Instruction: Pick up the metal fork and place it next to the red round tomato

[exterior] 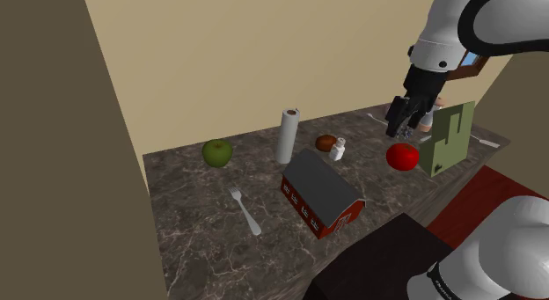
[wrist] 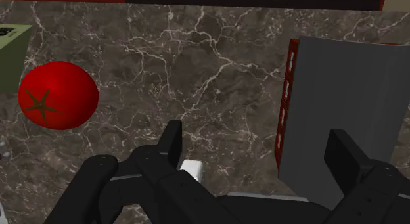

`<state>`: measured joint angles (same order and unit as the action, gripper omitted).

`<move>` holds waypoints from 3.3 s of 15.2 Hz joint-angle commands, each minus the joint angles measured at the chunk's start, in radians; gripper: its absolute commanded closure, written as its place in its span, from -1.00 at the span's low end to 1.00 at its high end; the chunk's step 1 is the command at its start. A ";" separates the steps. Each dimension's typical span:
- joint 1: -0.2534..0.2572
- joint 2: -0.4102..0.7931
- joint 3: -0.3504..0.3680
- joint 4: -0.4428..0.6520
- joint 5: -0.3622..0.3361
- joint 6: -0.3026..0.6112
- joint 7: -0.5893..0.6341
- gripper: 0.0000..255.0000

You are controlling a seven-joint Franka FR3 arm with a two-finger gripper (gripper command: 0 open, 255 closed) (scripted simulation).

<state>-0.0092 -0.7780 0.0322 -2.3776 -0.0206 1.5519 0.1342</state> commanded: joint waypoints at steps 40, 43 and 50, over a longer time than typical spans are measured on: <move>0.230 1.122 0.377 0.484 -0.018 0.554 0.579 -1.00; 0.234 1.139 0.375 0.464 -0.025 0.590 0.584 -1.00; 0.234 1.143 0.374 0.460 -0.027 0.597 0.585 -1.00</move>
<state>0.2252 0.3646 0.4061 -1.9173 -0.0473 2.1484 0.7194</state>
